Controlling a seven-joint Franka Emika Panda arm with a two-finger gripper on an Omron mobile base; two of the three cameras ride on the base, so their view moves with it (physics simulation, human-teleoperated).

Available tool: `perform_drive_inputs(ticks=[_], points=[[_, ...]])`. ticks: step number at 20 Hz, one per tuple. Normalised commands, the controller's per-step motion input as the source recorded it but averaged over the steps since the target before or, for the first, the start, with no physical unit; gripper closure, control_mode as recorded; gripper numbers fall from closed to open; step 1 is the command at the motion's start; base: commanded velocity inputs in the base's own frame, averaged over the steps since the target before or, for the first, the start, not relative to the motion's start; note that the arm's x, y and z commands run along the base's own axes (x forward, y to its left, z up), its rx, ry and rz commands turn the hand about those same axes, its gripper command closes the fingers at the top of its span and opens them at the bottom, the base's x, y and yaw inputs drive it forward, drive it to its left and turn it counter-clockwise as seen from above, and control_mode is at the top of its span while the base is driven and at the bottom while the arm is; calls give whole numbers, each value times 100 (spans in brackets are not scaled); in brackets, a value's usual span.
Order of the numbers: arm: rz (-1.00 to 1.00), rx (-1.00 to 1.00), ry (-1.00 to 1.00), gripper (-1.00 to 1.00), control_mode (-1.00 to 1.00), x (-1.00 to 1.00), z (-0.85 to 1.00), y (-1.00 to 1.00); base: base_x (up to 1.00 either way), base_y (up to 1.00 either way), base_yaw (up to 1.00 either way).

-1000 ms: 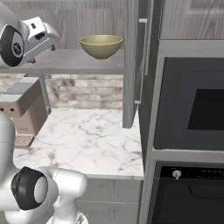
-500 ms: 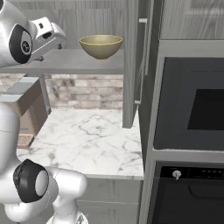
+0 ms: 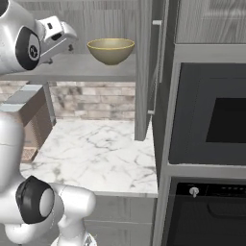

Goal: Move the bowls from the cabinet to the plates on the dining table.

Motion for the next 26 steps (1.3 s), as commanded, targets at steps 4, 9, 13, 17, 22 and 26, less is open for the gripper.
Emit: perform_drive_inputs(ticks=[4,9,13,17,22,26], points=[[0,0,-7,-100,-100,24,0,-29,0,0,0],[0,0,-5,-100,-100,33,0,-29,0,0,0],[0,0,0,-100,-100,37,0,-18,0,0,0],[0,0,0,-100,-100,28,0,-5,0,0,0],[0,0,0,-100,-100,7,0,0,0,0,0],[0,0,0,-100,-100,20,0,0,0,0,0]])
